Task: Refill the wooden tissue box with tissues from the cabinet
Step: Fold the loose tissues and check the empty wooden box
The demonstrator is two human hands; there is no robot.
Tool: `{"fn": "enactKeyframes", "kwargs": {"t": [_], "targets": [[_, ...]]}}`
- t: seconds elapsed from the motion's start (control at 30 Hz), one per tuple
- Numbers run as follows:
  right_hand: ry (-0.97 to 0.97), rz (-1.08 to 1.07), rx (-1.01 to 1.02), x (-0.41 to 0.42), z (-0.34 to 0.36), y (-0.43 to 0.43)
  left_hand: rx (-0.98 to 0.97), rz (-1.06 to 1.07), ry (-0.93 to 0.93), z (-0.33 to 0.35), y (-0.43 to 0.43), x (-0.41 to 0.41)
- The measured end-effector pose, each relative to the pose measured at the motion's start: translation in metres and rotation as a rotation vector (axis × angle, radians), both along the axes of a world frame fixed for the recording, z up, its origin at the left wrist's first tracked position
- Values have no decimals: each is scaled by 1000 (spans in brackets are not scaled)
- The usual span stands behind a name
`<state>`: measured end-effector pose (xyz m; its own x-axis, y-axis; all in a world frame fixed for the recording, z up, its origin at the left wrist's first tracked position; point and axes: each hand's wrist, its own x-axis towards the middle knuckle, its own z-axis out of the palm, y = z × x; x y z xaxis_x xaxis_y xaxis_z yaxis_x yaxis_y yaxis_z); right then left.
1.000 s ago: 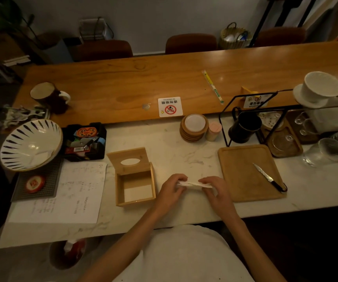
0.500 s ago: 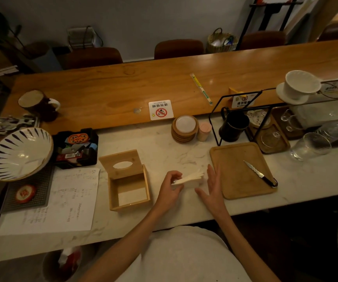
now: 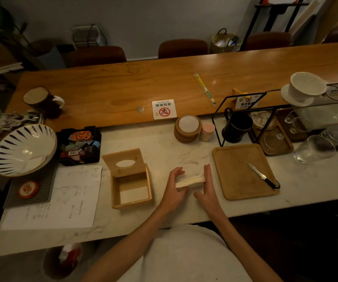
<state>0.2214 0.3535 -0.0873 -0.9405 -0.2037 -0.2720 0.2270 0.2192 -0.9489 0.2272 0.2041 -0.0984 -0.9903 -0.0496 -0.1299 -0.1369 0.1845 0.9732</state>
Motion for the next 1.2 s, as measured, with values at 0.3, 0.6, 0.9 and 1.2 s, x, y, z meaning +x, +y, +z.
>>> {"fn": "enactKeyframes", "kwargs": {"t": [0.3,0.6,0.9,1.2], "targets": [[197,-77,119,-8,-9,13,-138,-24,14,-1,-13,3],[458,16,325,-14,-26,29,-236,-5,110,-10,-22,3],[368,73,399,-10,-23,28,-250,-77,37,-11,-24,8],[60,-47,167,-12,3,26,-148,15,-92,2,-22,3]]}}
